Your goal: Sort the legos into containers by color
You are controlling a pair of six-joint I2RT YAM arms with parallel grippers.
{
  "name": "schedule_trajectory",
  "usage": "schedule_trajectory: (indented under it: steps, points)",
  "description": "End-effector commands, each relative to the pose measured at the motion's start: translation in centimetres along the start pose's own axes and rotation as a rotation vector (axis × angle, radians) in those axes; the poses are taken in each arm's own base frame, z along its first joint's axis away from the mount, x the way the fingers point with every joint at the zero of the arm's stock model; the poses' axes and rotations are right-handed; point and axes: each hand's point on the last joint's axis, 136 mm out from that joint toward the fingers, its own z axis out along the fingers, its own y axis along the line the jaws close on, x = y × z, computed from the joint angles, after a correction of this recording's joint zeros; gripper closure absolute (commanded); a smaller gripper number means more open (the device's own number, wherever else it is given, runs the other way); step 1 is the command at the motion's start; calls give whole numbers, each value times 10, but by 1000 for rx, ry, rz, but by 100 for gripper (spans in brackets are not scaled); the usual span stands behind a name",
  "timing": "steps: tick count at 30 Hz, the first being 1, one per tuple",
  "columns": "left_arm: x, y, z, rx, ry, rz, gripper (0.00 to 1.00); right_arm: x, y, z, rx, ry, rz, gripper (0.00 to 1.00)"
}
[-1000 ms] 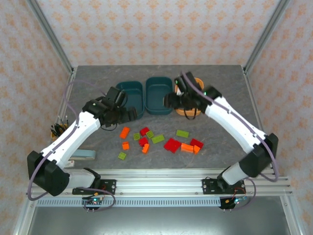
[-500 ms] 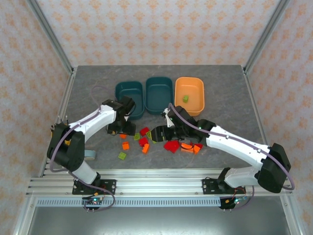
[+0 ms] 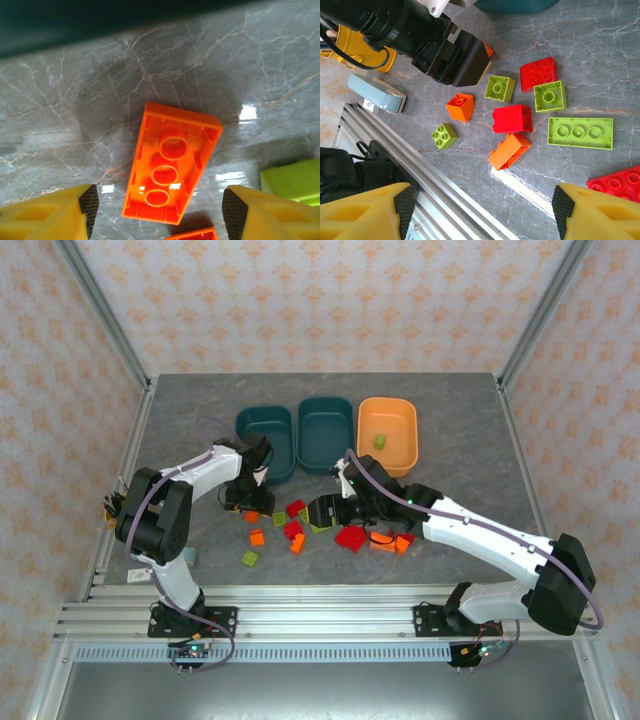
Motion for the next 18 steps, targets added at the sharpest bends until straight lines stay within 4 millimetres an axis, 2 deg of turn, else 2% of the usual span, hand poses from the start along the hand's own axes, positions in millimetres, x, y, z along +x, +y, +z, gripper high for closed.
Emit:
schedule_trajectory:
  steps: [1,10,13,18]
  points:
    - [-10,-3,2,10,-15,32,32,-9,1,-1,13,-28,5,25]
    - [-7,-3,20,9,-7,11,47,-11,0,3,27,-27,2,26]
    - [-7,-3,21,-4,-16,11,54,-12,-1,4,33,-27,3,26]
    - [-4,-3,24,-28,-22,21,61,-13,-1,5,38,-25,6,26]
